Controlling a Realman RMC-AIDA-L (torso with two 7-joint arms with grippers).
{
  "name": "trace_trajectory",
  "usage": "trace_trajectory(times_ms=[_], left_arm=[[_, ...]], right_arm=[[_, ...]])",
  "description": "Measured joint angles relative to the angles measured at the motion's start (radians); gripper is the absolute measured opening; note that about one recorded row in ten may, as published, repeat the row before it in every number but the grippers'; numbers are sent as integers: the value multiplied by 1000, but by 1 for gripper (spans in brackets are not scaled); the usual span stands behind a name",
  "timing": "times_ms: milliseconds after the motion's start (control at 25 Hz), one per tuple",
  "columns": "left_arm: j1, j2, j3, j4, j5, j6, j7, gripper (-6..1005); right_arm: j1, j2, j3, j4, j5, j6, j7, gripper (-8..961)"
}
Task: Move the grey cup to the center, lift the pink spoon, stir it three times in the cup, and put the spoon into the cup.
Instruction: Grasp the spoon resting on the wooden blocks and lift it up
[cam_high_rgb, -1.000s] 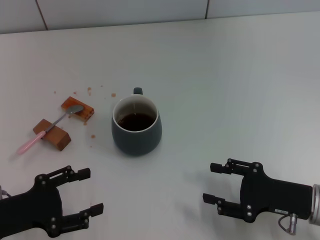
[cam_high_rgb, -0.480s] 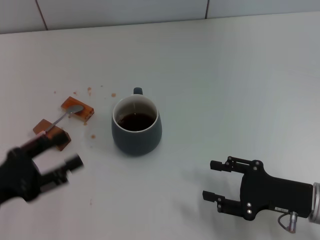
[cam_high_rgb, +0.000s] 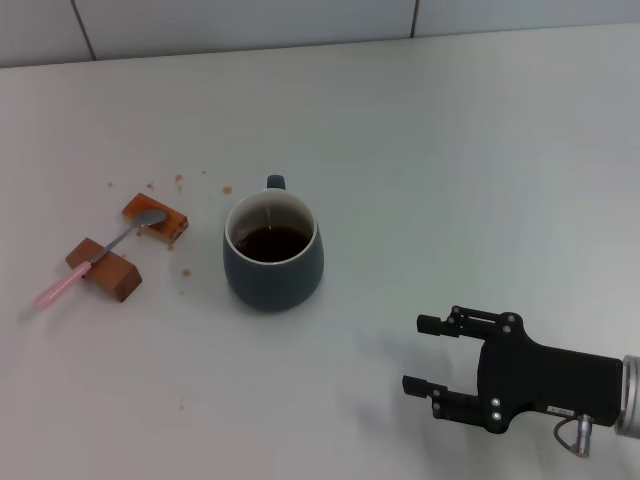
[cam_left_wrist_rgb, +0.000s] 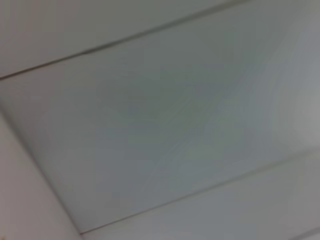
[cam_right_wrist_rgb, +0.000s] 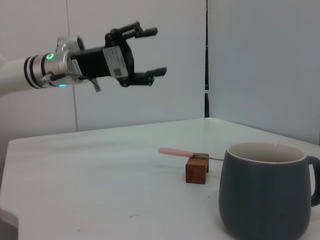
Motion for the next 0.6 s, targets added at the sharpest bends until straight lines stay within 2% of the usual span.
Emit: trace_trajectory(times_ms=[80,120,240,360,600], left_arm=[[7,4,-1,5,1,-14,-58,768],[23,13,3,23,29,-71,-180,768],[29,23,4,35,62,-102,-235,768],[32,45,4,43,169,-154,-316,767],[42,49,-5,-8,233,-210,-359,766]], right_arm=[[3,-1,0,-1,-1,0,1,681],[5,-1,0,-1,-2,0,1,681],[12,-2,0,-4,-3,-1,3,681],[16,-2,-1,-5,-4,-1,12,681],[27,-2,-2,-8,-5,-1,29,681]])
